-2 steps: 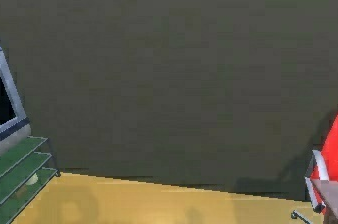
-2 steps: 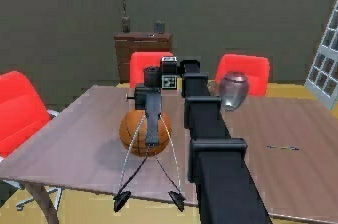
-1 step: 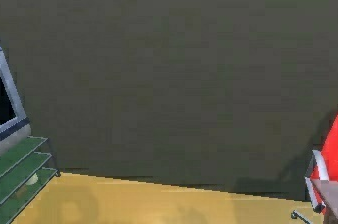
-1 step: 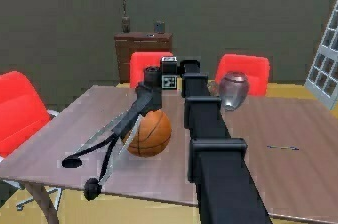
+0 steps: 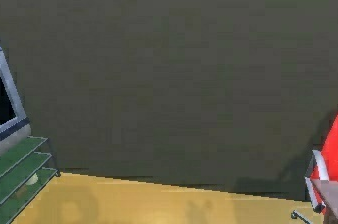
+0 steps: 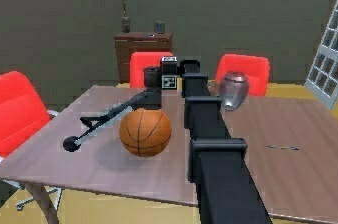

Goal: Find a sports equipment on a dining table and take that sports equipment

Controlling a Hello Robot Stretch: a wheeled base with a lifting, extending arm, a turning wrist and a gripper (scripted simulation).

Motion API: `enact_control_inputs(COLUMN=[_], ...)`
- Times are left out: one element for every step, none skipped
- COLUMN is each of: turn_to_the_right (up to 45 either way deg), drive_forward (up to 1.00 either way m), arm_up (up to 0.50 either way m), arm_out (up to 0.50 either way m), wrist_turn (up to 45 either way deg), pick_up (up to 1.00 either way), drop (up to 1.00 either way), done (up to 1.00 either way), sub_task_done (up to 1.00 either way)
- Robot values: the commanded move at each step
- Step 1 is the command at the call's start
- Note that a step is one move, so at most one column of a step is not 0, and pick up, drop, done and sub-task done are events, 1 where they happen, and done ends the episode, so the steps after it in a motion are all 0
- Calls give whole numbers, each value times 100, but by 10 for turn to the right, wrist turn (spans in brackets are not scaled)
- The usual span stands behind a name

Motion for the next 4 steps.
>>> enact_control_inputs(turn_to_the_right=[0, 0, 0, 0], drive_forward=[0, 0, 0, 0], arm_up=[0, 0, -20, 0], arm_out=[0, 0, 0, 0], wrist_turn=[450, 240, 0, 0], pick_up=[0, 0, 0, 100], drop=[0, 0, 0, 0], done=[0, 0, 0, 0], sub_task_done=[0, 0, 0, 0])
